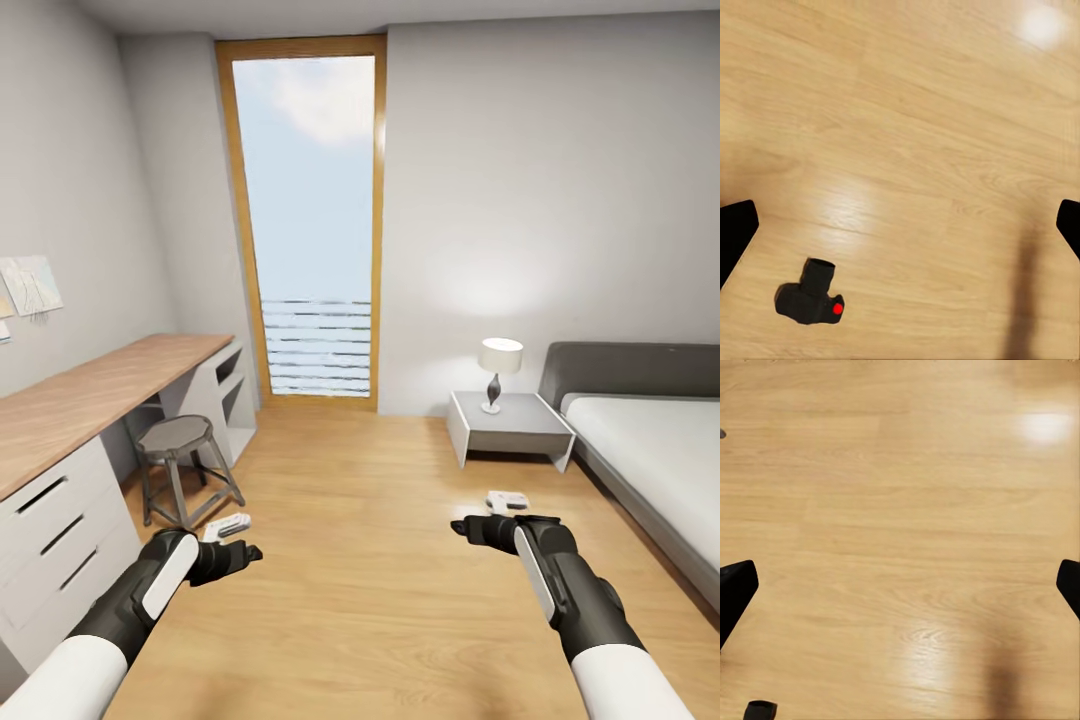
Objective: Attach the digital camera to the camera tripod in the bedroom.
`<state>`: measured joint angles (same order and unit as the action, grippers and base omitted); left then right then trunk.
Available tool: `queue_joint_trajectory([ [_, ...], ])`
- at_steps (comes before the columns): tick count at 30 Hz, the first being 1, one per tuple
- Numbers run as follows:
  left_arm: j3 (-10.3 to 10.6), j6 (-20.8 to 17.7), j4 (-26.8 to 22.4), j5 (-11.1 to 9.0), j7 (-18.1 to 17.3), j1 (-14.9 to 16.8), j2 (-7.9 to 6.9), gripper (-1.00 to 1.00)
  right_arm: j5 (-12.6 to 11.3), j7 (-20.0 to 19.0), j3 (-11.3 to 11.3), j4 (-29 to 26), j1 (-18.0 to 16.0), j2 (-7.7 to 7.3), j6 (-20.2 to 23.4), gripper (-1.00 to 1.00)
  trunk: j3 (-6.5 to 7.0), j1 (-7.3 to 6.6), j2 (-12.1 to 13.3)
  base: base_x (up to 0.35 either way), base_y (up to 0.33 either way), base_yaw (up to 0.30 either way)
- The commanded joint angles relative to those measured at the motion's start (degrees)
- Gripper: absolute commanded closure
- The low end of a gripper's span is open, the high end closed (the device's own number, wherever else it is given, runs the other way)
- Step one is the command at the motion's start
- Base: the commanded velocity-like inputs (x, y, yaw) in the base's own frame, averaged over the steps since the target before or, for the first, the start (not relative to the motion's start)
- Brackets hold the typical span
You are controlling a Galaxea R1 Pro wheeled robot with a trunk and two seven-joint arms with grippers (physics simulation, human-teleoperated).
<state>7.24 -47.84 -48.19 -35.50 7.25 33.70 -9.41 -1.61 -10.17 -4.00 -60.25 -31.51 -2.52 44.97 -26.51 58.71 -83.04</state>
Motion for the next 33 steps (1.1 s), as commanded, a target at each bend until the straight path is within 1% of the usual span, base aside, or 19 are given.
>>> queue_joint_trajectory([
  [1,0.24,-0.09,-0.05,-0.59,0.55,0.04,-0.07,-1.0,-0.11,-0.11,-0.07,-0.08,-0.04,0.0,0.3,-1.0,-0.07,0.02,-0.04,0.176,0.174,0.0],
  [8,0.29,-0.06,0.08,-0.61,0.55,0.05,-0.08,-1.0,-0.07,-0.11,-0.1,-0.12,-0.04,-0.02,0.33,-1.0,-0.07,0.02,-0.04,0.081,0.079,0.0],
  [20,0.27,-0.06,0.17,-0.63,0.56,0.05,-0.08,-1.0,-0.02,-0.11,-0.05,-0.13,-0.04,-0.11,0.38,-1.0,-0.07,0.02,-0.04,0.009,0.008,0.0],
  [28,0.27,-0.06,-0.07,-1.09,0.45,0.05,-0.08,-1.0,0.02,-0.11,-0.04,-0.13,-0.04,-0.07,0.37,-1.0,-0.07,0.02,-0.04,0.003,0.004,0.0],
  [33,0.24,-0.06,0.18,-1.16,0.34,0.05,-0.08,-1.0,0.02,-0.11,-0.04,-0.13,-0.04,-0.09,0.36,-1.0,-0.07,0.02,-0.04,0.089,0.153,0.0],
])
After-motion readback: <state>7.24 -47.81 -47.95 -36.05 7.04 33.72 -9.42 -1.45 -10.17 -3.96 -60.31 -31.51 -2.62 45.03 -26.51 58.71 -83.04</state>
